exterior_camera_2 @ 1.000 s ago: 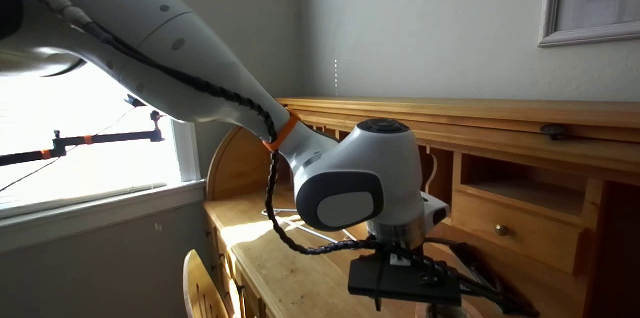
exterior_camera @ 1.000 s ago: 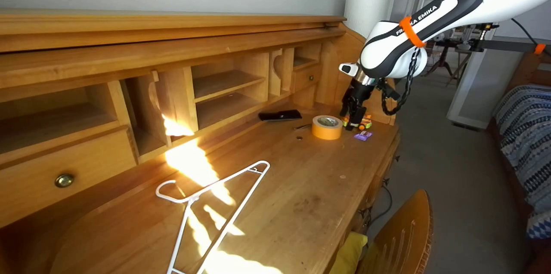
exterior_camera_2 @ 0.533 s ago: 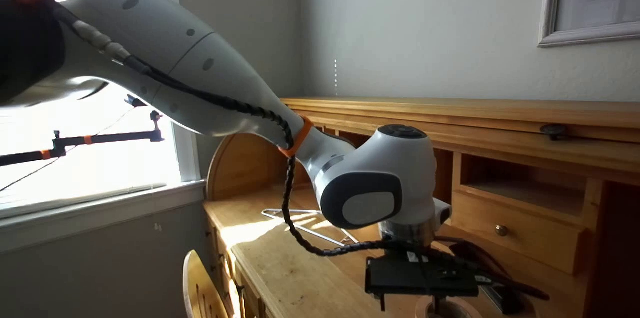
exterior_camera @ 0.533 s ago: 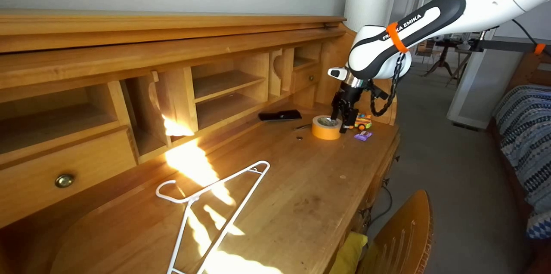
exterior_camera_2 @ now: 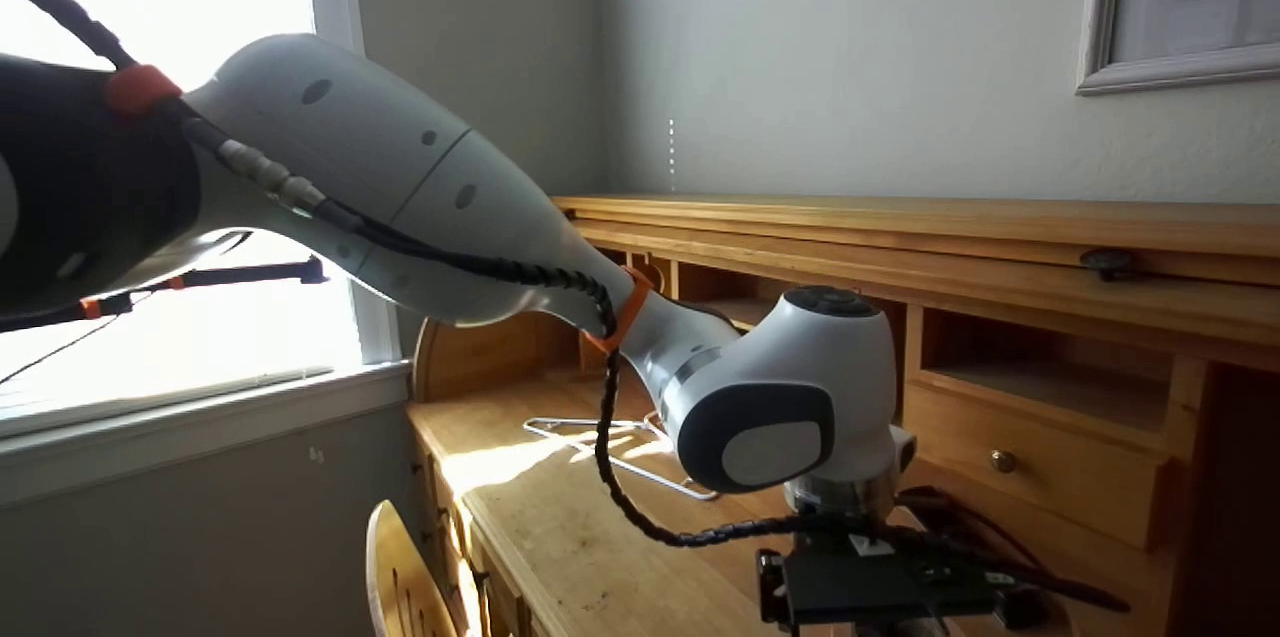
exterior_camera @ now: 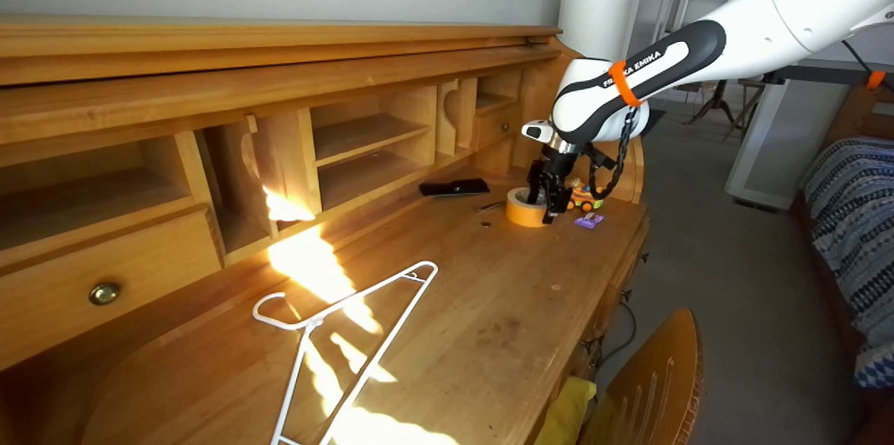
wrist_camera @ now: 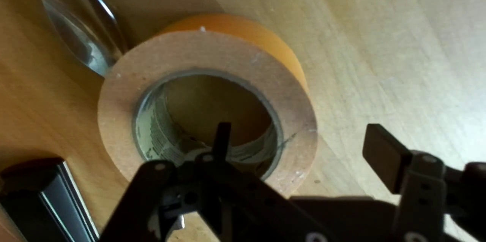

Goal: Put the tape on the top surface of the desk

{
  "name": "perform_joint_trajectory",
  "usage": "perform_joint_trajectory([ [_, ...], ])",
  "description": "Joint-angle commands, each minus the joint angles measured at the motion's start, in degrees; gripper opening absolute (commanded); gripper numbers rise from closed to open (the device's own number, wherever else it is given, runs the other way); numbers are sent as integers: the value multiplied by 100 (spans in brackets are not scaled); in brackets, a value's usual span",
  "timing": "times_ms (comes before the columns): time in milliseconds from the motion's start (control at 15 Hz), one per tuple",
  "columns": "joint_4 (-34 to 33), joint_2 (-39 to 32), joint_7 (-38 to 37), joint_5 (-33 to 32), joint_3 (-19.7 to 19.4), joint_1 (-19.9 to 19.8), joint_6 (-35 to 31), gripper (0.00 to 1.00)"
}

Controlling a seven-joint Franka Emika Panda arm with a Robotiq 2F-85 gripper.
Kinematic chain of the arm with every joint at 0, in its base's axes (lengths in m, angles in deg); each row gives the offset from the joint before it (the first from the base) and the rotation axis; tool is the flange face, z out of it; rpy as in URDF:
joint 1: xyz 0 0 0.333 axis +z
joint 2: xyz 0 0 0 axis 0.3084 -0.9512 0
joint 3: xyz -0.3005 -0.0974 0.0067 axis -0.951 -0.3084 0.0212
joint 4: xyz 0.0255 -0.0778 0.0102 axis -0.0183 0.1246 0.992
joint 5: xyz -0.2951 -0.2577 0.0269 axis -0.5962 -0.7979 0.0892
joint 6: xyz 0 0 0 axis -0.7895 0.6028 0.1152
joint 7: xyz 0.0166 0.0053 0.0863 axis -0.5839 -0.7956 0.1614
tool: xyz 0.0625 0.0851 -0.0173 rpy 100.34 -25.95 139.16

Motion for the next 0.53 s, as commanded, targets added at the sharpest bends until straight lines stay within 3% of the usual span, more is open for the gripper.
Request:
perform_joint_trajectory([
  [0,-578,-439,257,-132,68,-58,179,64],
  [467,-590,-424,240,-168,-7,93,-172,9],
])
